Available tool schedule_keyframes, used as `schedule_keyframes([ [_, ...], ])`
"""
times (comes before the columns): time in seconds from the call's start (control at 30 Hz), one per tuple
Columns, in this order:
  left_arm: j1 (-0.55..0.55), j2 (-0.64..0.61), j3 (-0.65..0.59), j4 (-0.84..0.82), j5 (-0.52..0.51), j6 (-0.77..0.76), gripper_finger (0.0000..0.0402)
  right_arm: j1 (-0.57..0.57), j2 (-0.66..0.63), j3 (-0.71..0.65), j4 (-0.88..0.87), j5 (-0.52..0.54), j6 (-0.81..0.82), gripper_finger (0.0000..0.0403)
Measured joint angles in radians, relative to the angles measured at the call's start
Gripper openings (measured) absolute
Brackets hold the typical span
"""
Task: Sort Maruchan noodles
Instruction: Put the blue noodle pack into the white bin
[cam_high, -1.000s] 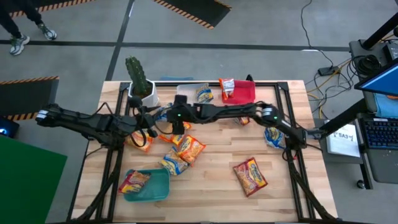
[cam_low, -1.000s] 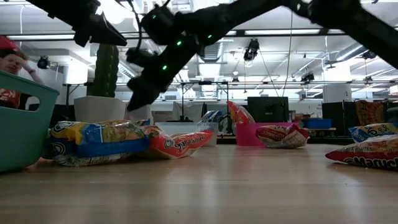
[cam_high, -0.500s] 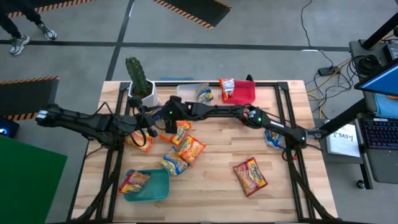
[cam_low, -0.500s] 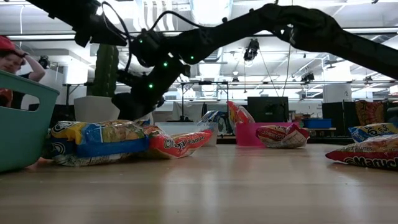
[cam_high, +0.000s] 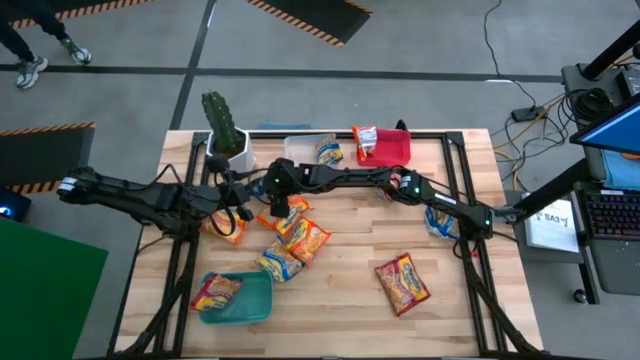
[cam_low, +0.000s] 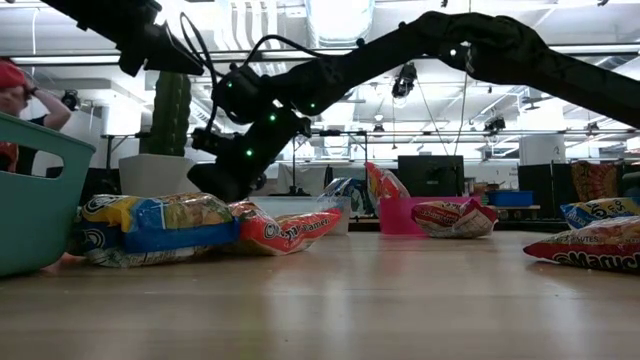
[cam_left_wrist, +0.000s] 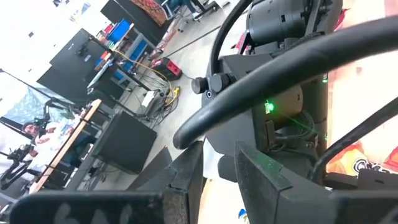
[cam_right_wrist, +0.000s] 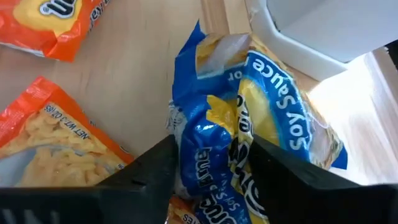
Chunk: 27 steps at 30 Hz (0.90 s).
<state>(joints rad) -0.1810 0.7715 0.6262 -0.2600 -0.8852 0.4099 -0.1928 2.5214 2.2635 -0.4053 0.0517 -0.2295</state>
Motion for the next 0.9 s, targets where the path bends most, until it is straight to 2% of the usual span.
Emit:
schedule_keyframes([
  [0.3,0.0,0.0,0.0,0.002,-0.001,0.0,0.0075,0.0,-0.005,0.002,-0.002,0.0,0.001,0.0023],
  [0.6,0.0,0.0,0.0,0.007,-0.004,0.0,0.0075,0.016,-0.09,0.002,-0.043,0.0,-0.017,0.0009],
  [0.77,-0.001,-0.002,0.0,0.01,0.0,-0.002,0.0075,0.037,-0.199,0.002,-0.229,0.0,-0.029,0.0009],
  [0.9,-0.001,-0.002,0.0,0.021,0.068,-0.009,0.0075,0.06,-0.289,0.002,-0.437,0.0,-0.019,0.0008],
])
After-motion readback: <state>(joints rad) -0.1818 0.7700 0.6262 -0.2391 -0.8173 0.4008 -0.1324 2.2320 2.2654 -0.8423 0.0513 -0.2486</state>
